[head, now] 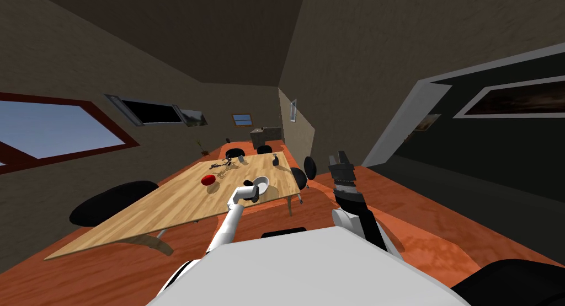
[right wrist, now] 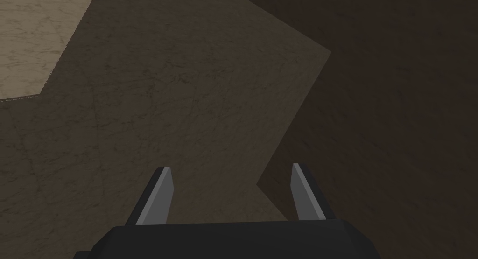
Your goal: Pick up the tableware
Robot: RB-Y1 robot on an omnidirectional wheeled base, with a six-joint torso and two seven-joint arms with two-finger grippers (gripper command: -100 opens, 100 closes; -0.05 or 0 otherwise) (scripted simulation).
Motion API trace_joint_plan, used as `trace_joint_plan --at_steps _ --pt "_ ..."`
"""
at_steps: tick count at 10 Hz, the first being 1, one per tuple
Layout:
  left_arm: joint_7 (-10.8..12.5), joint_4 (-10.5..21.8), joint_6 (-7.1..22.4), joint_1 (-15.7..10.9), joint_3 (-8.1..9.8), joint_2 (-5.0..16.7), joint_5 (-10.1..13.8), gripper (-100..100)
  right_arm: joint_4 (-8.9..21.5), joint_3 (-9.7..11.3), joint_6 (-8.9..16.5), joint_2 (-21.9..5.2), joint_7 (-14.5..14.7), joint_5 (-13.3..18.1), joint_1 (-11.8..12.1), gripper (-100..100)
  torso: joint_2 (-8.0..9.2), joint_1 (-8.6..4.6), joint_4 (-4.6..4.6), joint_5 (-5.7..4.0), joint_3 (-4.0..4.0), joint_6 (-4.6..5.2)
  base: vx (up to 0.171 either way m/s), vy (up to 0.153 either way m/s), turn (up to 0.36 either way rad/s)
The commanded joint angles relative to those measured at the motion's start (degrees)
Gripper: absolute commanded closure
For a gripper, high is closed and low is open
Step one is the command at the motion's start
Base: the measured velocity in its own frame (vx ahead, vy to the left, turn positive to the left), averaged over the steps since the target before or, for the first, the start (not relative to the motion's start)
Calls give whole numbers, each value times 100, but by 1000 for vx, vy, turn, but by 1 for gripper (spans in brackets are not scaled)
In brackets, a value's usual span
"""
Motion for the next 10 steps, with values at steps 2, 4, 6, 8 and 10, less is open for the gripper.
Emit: trace_joint_plan --at_steps 2,4,6,8,10 --pt "0 -3 -4 -5 0 0 0 100 0 0 0 0 0 0 0 0 3 0 -2 0 0 -2 0 0 0" --pt "0 0 -3 -2 0 -1 0 0 0 0 0 0 0 0 0 0 7 -1 1 -2 4 -2 0 0 0" --pt "16 -261 242 7 1 25 18 100 0 0 0 0 0 0 0 0 18 -5 6 -4 12 -3 -33 -4 8" --pt "33 -439 433 -4 0 43 28 100 0 0 0 0 0 0 0 0 31 -5 11 -5 21 -3 -40 2 3" --pt "16 -403 382 21 6 49 40 0 0 0 0 0 0 0 0 0 28 -6 13 -6 21 -3 -8 0 1"
